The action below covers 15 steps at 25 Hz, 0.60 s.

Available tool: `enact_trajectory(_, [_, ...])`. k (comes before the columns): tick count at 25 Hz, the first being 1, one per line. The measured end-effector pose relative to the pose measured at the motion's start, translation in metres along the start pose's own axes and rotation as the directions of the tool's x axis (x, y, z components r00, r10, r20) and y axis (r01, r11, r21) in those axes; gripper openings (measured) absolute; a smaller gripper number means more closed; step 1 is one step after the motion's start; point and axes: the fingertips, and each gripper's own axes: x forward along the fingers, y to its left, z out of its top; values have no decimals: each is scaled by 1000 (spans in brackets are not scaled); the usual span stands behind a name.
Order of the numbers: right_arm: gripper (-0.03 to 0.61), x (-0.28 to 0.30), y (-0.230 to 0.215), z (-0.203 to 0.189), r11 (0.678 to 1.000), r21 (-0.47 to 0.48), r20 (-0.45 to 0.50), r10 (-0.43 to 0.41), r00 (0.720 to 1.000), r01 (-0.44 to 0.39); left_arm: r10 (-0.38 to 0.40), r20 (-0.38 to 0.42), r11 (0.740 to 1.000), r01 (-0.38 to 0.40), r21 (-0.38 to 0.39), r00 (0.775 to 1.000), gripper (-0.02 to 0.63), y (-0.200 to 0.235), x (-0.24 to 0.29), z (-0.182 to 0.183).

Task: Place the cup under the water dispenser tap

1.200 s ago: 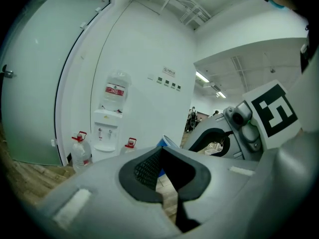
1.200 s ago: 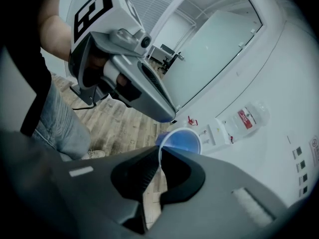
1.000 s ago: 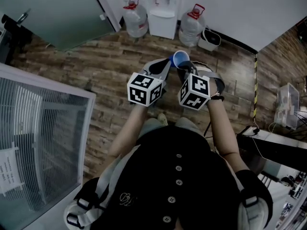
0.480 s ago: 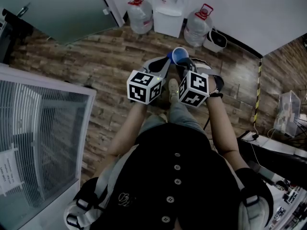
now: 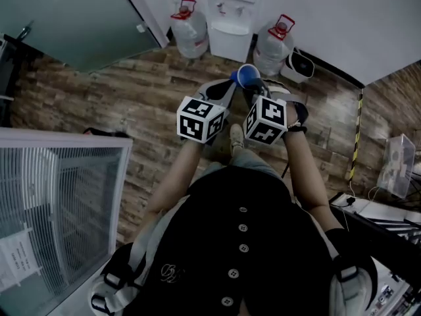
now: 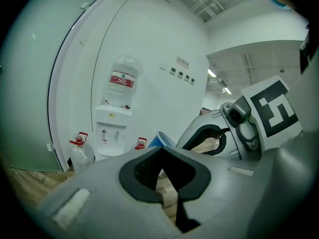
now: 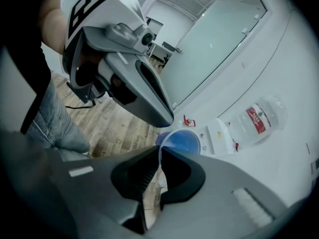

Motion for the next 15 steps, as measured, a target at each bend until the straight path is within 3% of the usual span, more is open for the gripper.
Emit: enact_trajectory(15, [18, 65, -131, -38, 998, -42, 12, 42, 999, -41, 47, 12, 997, -46, -67, 999, -2, 74, 123, 60])
